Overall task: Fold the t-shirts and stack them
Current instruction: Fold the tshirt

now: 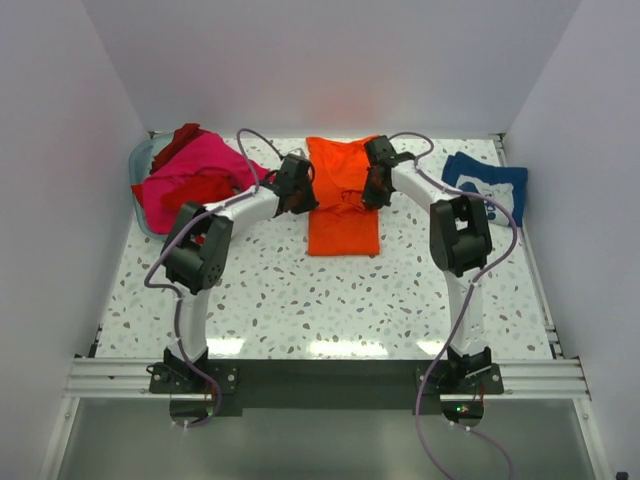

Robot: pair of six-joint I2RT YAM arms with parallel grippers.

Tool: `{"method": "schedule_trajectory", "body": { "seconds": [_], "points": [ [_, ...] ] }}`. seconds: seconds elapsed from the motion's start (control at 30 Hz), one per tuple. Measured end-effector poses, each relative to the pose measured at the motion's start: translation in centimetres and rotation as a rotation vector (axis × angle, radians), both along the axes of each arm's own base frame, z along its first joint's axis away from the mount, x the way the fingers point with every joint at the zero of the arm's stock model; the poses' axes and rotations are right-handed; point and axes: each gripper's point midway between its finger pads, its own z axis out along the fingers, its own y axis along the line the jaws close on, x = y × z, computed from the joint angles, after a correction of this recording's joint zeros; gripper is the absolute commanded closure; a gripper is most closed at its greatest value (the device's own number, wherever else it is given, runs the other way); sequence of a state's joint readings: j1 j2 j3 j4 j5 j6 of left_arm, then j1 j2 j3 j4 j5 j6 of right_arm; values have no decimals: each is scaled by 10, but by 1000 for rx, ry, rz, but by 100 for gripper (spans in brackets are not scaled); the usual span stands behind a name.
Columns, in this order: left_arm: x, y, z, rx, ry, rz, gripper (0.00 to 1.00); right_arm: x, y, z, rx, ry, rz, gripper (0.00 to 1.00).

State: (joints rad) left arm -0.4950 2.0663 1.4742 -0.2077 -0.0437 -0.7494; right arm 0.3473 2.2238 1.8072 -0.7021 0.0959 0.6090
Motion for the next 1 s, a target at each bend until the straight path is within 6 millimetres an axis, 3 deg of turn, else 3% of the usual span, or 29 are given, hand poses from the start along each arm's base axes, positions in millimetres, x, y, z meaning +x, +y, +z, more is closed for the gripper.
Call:
{"method": "schedule_trajectory", "body": {
  "seconds": [0.03, 0.1, 0.13, 0.17, 0.27, 0.43, 0.6, 0.77, 0.9, 1.0],
  "points": [
    [3, -1, -1, 1, -1, -5, 95, 2, 0, -1, 3, 2, 0, 98],
    [10, -3, 1, 1, -10, -12, 66, 6, 0, 0, 7, 5, -3, 74],
    [14, -5, 3, 5, -17, -20, 54, 9, -1, 4, 8, 0, -5, 53],
    [18, -6, 8, 9, -28, -27, 33, 12, -2, 8, 13, -6, -12, 45],
    [29, -6, 27, 17, -69, -26, 16, 23, -6, 25, 18, -46, -12, 33],
    [33, 3, 64, 42, -138, -8, 12, 20, -16, 53, 33, -93, -23, 30],
    [2, 25, 94, 51, -180, -3, 12, -13, -21, 78, 71, -113, -7, 29],
    [-42, 47, 74, 74, -132, -9, 7, -54, -19, 62, 124, -70, 31, 29],
    [-76, 61, 42, 107, -56, -21, 4, -84, -18, 29, 137, 17, 56, 29],
    [-98, 69, 29, 115, -19, -30, 4, -104, -18, 8, 134, 73, 67, 29]
  ]
}}
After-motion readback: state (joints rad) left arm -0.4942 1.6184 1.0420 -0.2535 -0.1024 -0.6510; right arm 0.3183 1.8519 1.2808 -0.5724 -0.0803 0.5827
